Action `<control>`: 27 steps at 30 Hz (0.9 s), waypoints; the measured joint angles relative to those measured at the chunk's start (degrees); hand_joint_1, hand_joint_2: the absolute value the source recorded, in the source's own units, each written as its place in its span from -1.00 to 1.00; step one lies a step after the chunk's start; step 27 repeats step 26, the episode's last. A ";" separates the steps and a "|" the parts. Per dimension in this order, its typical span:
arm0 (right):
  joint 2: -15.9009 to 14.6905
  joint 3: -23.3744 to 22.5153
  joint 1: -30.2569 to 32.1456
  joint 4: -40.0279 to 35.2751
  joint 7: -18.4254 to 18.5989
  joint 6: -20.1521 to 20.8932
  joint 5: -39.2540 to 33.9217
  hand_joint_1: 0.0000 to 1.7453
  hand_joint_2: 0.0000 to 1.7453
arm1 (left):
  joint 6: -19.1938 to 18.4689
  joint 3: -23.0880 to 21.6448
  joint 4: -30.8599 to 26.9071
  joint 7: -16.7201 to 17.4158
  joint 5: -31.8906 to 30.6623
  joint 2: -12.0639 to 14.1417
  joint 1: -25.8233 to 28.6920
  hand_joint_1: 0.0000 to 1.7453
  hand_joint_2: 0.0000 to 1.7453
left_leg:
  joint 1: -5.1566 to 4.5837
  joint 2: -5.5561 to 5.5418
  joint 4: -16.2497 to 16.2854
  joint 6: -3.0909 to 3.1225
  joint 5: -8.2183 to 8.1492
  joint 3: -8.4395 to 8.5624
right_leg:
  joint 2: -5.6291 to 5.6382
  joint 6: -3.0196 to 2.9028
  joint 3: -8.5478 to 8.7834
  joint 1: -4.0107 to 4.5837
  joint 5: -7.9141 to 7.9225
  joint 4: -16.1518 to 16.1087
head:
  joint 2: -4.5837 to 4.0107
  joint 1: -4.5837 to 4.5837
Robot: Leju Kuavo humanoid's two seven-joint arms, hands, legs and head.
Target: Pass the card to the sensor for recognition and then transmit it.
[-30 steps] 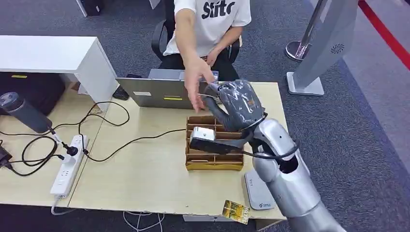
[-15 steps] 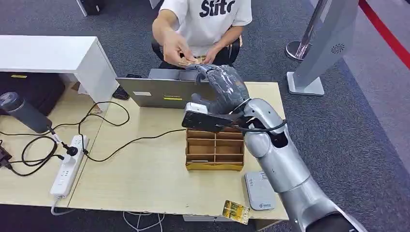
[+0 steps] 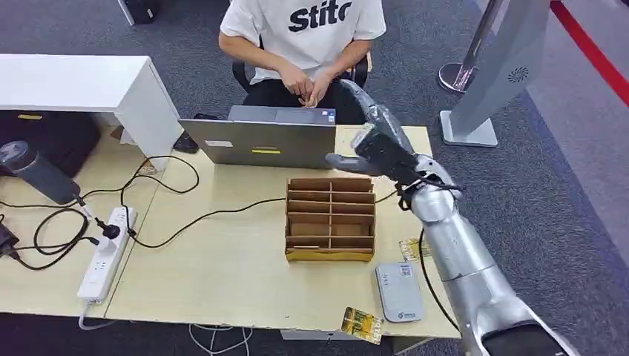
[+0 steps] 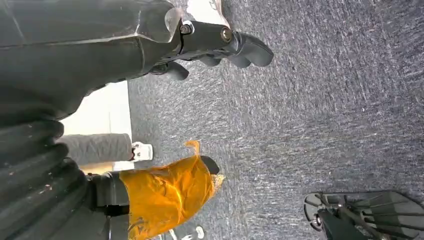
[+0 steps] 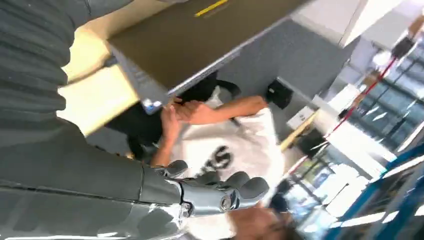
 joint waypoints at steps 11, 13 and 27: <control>-7.85 -37.27 -2.52 25.09 5.01 -0.31 -30.20 -1.00 1.00 | 0.00 -1.49 0.00 1.77 -1.53 0.00 -0.84 -1.00 1.00 | -0.08 -0.19 0.07 0.11 -0.02 -0.09 | -0.23 0.04 0.03 -0.06 0.01 -0.05 | 0.00 0.00; -8.98 -40.68 -2.46 27.77 4.83 -0.33 -30.29 -1.00 1.00 | 0.02 -1.55 0.00 1.84 -1.55 0.00 -0.98 -1.00 1.00 | -0.09 0.04 0.06 0.15 -0.05 -0.08 | -0.01 0.05 -0.02 -0.07 0.03 -0.04 | 0.00 -0.02; -10.82 -47.36 -2.95 34.66 5.01 -1.12 -30.59 -1.00 1.00 | 0.00 -2.36 0.00 1.84 -1.57 -0.09 -1.73 -1.00 1.00 | -0.07 0.28 0.04 0.14 -0.05 0.10 | 0.20 0.04 -0.09 -0.03 0.01 -0.01 | 0.00 -0.04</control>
